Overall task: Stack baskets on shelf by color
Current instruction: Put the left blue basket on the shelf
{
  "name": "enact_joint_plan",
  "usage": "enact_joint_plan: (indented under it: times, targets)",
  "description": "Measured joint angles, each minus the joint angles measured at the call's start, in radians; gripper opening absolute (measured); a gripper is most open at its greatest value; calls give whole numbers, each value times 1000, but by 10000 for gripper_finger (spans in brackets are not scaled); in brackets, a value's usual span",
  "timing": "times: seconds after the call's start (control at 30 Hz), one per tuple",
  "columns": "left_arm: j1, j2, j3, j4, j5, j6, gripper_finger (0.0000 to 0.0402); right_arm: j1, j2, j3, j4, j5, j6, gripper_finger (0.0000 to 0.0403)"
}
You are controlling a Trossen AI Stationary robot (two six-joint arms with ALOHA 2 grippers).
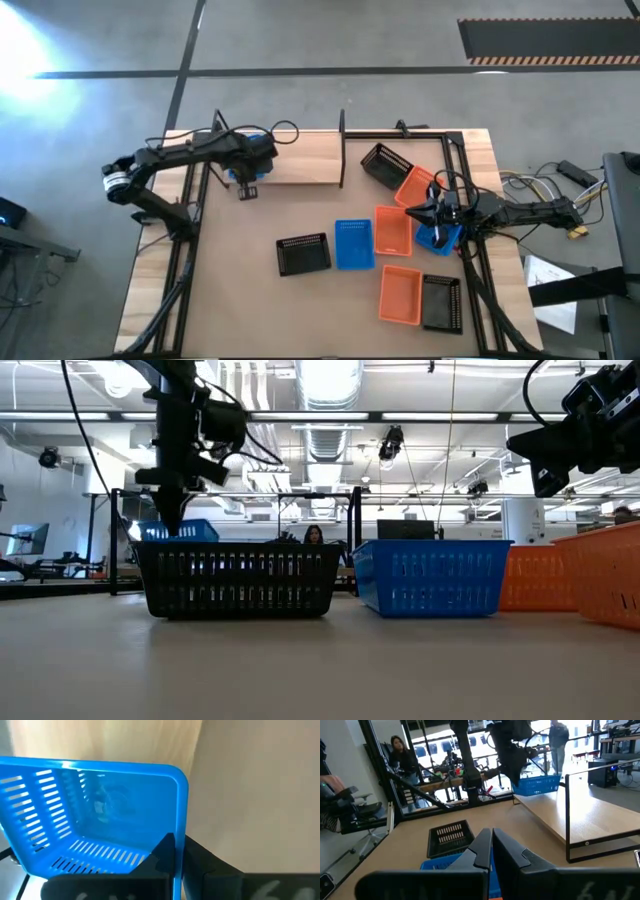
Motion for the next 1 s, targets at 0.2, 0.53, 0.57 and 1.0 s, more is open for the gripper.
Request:
enact_joint_plan:
  times: [0.2,0.53,0.57,1.0]
  targets:
    - [0,-8,-24,0,-3,6,0,0,0,0,0,0,0,9]
    - [7,-8,-72,0,-82,25,27,0,0,0,0,0,0,9]
    - [7,-8,-73,0,-88,25,36,0,0,0,0,0,0,9]
    - [7,-11,-27,-8,-89,26,116,0,0,0,0,0,0,9]
